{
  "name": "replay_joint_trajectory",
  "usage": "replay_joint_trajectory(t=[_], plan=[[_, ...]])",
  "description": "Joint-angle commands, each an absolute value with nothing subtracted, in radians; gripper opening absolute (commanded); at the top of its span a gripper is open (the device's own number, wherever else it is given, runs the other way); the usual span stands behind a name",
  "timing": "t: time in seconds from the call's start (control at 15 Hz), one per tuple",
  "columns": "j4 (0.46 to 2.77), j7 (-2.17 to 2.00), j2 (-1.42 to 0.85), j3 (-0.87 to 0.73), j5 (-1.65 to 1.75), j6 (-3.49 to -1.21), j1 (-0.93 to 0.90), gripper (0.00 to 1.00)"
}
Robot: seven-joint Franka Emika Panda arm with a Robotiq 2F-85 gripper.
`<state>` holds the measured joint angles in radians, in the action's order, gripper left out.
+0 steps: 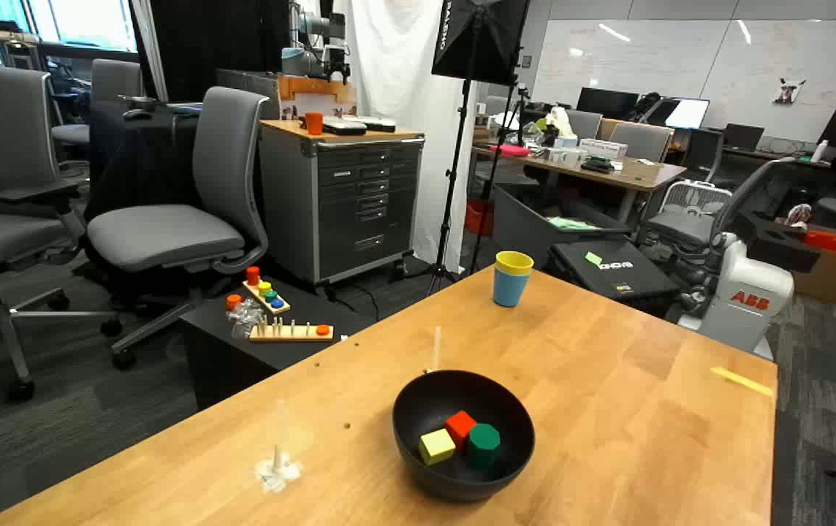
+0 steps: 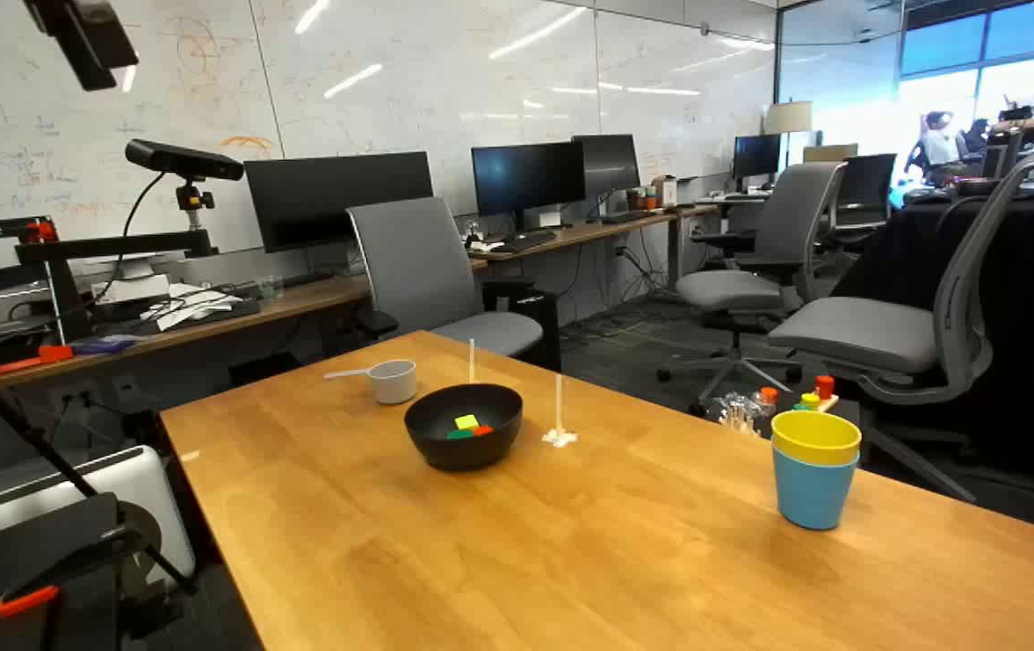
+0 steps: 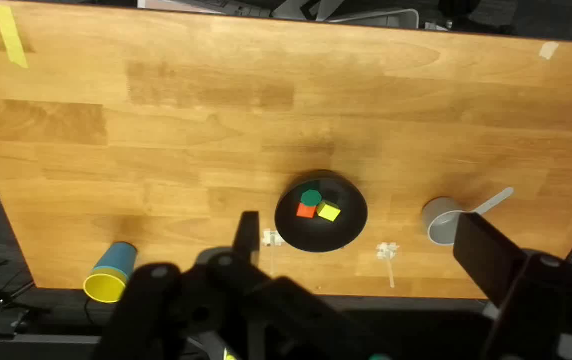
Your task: Move the blocks from the bowl to the table
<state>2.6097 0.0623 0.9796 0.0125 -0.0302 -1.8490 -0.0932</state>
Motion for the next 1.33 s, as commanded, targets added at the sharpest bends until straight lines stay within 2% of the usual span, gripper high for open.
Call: replay_joint_trajectory(t=[0.0,0.53,1.27], plan=[[2.604,0.065,0.979,0.016,-0.034,-1.846,-0.088,1.00],[2.616,0.035,0.952,0.035,-0.031,-1.906,-0.077,1.00],[2.614,-0.136,0.717,0.109,-0.011,-2.086,-0.034,1.00]])
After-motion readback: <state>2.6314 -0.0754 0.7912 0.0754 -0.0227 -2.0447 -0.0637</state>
